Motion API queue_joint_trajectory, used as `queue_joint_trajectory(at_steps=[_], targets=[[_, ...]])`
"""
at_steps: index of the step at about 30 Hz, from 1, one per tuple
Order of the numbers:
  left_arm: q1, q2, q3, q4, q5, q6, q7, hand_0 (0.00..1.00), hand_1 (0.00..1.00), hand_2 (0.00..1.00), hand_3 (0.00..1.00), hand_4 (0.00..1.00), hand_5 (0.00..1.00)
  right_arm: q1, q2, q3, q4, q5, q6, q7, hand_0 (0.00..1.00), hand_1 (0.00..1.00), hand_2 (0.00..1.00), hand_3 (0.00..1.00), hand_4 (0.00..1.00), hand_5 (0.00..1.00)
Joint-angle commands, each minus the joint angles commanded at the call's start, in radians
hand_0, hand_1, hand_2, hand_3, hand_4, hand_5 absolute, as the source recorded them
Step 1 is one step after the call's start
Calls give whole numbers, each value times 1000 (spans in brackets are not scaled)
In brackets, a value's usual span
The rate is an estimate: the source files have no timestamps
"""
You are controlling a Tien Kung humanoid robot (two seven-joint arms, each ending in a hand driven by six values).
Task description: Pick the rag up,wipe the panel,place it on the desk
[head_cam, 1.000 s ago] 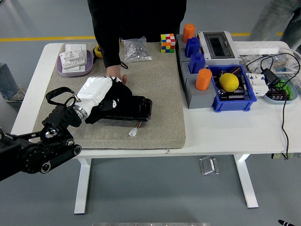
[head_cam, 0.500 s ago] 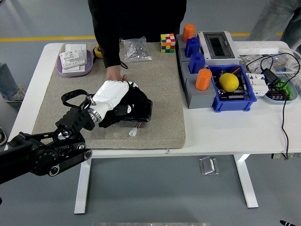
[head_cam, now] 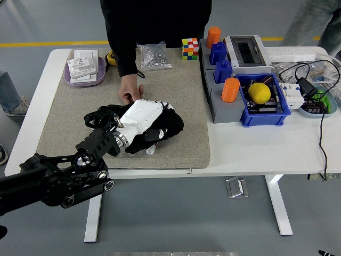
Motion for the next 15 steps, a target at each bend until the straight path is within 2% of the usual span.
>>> queue_joint_trajectory(at_steps=[9,15], targets=[[3,8,-23,30,-3,2,-5,229,177,680,681,512,93,-1,3,1,0,2,-1,0,782,687,722,662,998,573],[15,30,-24,45,-4,4,-9,229,177,680,681,513,94,0,5,3,1,1,-3,1,783,687,722,660,998,574]])
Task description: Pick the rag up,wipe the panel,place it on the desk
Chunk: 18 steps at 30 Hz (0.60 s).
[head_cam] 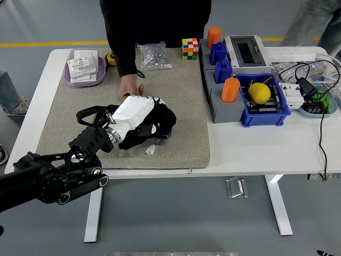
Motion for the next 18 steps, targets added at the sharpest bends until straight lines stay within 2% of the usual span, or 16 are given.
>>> queue_joint_trajectory(at_steps=[18], targets=[[31,66,-62,39,20,-2,-6,227,177,679,681,514,98,-4,6,9,0,-2,-2,0,782,686,721,661,998,575]])
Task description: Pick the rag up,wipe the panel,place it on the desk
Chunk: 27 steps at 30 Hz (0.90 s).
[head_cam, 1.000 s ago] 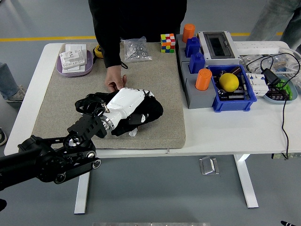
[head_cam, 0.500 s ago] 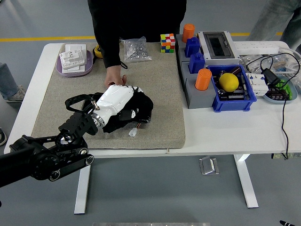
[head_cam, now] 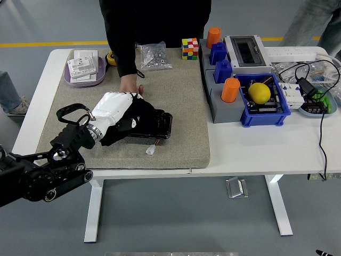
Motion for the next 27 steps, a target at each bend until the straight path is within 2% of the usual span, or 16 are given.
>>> queue_joint_trajectory(at_steps=[11,19,27], targets=[[27,34,-27,30,5,0,-4,226,177,678,679,514,98,-3,5,7,-1,-1,0,0,782,685,721,661,998,575],[58,72,-89,40,21,-1,-7,225,176,678,679,517,103,-8,7,11,-1,-3,0,-2,782,685,721,661,998,576],[71,89,-127,51,30,0,-9,227,177,678,679,515,102,-10,8,11,1,-3,0,-2,782,685,721,660,998,576]])
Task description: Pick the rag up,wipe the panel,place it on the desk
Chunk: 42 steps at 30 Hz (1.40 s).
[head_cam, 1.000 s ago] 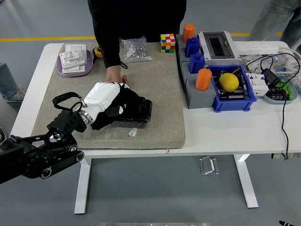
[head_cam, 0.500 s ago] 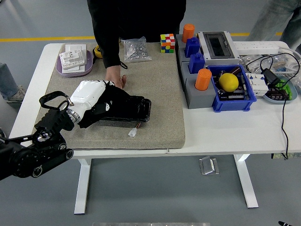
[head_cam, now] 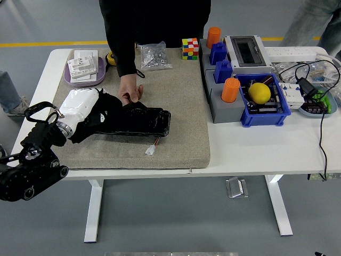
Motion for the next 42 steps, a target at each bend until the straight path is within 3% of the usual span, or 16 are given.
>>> queue_joint_trajectory(at_steps=[16,23,42], targets=[[18,28,-35,18,9,0,0,225,176,676,677,515,100,-1,1,2,-1,0,1,-2,782,684,721,661,998,577],[18,24,-31,16,8,0,2,225,175,676,677,515,99,0,1,2,-1,0,2,-2,781,684,721,661,998,577],[-56,-49,69,-16,-6,-1,17,223,174,676,678,516,98,4,-6,-1,-2,1,6,2,781,682,721,662,998,578]])
